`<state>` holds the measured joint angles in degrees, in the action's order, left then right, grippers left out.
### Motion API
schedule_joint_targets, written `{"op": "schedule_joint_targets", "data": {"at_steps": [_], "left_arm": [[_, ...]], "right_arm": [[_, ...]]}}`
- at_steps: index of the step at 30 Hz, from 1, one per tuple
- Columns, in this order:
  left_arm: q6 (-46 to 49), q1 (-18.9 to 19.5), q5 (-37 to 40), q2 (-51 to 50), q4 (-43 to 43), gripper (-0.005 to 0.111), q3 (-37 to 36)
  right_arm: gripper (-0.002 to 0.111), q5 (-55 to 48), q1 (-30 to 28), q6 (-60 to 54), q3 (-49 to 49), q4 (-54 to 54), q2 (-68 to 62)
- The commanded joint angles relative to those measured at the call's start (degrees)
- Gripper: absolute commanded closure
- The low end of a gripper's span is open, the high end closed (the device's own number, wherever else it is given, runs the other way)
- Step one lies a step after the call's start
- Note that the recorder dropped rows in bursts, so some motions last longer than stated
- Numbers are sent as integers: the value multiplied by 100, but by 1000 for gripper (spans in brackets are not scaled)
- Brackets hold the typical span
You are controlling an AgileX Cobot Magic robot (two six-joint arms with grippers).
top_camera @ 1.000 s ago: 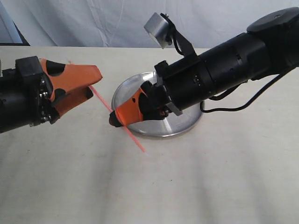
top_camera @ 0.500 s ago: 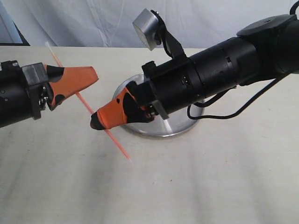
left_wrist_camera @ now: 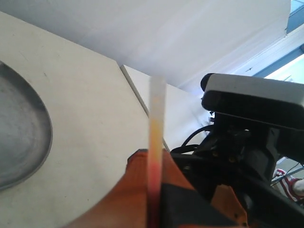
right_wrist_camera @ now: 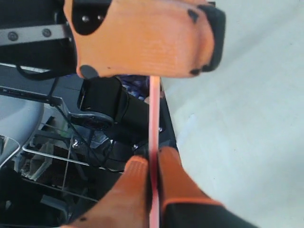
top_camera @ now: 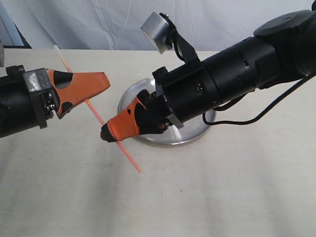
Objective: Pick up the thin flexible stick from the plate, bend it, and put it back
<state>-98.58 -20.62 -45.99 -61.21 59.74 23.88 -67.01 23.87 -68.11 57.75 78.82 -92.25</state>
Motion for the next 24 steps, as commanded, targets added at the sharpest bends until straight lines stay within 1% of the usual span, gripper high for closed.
{"op": "schedule_joint_targets", "data": {"at_steps": [1,4,6,7,8,10,11,13,15,17,21,24], "left_arm": [[54,-11,-84,-37,-148,106,-40],[54,-11,-295,-37,-285,106,-40],[54,-11,-406,-37,-373,106,-40],[32,-11,-443,-37,-395,106,-40],[8,-11,-470,-39,-394,106,-40],[-27,-11,-571,-39,-394,106,-40],[-35,-11,-661,-39,-394,106,-40],[-35,-11,-790,-39,-394,106,-40],[-151,-11,-827,-39,-407,106,-40],[-292,-11,-891,-39,-407,106,-40],[-315,-11,-1105,-39,-407,106,-40],[-241,-11,-916,-39,-301,106,-40]], "right_arm": [[99,54,31,-135,22,-56,63],[77,333,144,-191,22,-69,63],[59,653,315,-191,22,-69,50],[53,857,397,-191,22,-81,50],[50,1106,513,-191,22,-81,37],[53,1495,699,-191,22,-81,-16],[59,1651,781,-191,22,-81,-65],[79,1788,883,-191,22,-94,-167],[110,1845,892,-191,22,-94,-292],[107,1955,892,-181,22,-94,-404],[107,2141,881,-181,22,-79,-546],[107,1965,881,-181,22,-90,-567]]}}
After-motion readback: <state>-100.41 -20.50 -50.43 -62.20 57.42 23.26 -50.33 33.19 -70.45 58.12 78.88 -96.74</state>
